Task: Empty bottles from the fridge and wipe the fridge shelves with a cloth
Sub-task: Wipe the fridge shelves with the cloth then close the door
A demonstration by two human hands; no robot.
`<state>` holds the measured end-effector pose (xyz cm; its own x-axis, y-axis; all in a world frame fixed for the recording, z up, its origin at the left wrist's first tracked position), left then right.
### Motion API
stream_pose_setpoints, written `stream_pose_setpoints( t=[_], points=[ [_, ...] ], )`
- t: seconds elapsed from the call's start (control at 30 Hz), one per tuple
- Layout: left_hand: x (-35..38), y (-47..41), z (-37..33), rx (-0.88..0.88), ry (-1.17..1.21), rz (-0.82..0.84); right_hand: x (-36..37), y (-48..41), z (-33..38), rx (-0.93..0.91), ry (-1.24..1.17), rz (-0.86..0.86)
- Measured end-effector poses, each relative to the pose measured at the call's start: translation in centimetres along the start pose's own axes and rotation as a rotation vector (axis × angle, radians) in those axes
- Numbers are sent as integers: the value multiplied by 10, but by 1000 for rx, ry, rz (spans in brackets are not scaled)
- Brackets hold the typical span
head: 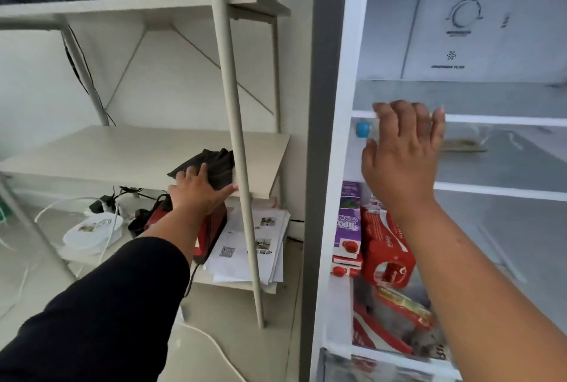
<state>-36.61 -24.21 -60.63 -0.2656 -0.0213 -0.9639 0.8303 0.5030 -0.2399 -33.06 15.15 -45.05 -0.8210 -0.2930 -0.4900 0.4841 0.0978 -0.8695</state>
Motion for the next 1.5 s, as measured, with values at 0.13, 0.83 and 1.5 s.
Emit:
stream_pose_setpoints(
  t=[0.13, 0.83, 1.5],
  points=[
    [-16, -3, -7, 117, -286, -51, 1, 1, 1, -7, 12, 11],
    [-159, 152, -4, 253, 1204, -463, -31, 49, 35, 205, -490, 204],
    [-205, 271, -242, 927, 1093, 244, -107, 118, -72, 430, -1172, 615]
  ],
)
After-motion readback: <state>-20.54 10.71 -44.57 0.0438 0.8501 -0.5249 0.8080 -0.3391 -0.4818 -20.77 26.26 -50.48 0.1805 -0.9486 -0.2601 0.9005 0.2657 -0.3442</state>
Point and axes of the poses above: each hand's wrist, its own y-axis away from the middle knuckle, its own x-axis out of the palm, z = x × y, the point moved 9 cm from there along -y, towards the middle knuckle
